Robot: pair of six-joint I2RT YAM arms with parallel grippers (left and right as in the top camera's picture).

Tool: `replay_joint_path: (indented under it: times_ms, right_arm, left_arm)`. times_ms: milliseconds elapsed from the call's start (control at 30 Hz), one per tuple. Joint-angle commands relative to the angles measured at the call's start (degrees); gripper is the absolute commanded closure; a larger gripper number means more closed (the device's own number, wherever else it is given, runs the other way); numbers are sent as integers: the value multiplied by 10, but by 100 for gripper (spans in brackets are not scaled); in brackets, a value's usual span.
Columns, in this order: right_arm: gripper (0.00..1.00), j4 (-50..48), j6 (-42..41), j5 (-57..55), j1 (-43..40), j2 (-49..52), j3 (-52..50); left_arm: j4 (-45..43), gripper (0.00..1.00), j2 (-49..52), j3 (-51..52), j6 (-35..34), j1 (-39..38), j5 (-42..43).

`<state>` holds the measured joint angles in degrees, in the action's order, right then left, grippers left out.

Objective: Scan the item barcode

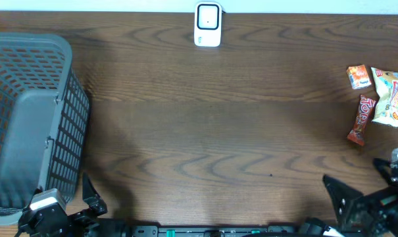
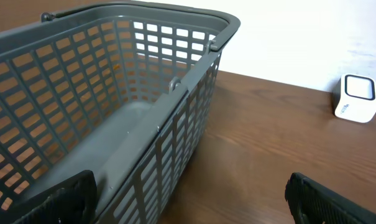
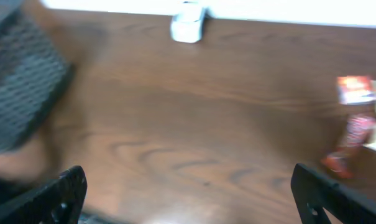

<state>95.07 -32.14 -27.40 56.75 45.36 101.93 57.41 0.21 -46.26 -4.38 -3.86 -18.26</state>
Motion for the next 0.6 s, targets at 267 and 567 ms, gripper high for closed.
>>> replay_joint_path:
  times_ms: [267,567]
  right_arm:
    - [1,-421,193,-60,-222,-126,-406]
    - [1,-757,331,143,-424,-310,-712]
  left_arm:
    - [56,2,0,42,-40,2,-13]
    - [56,2,0,42,-40,2,-13]
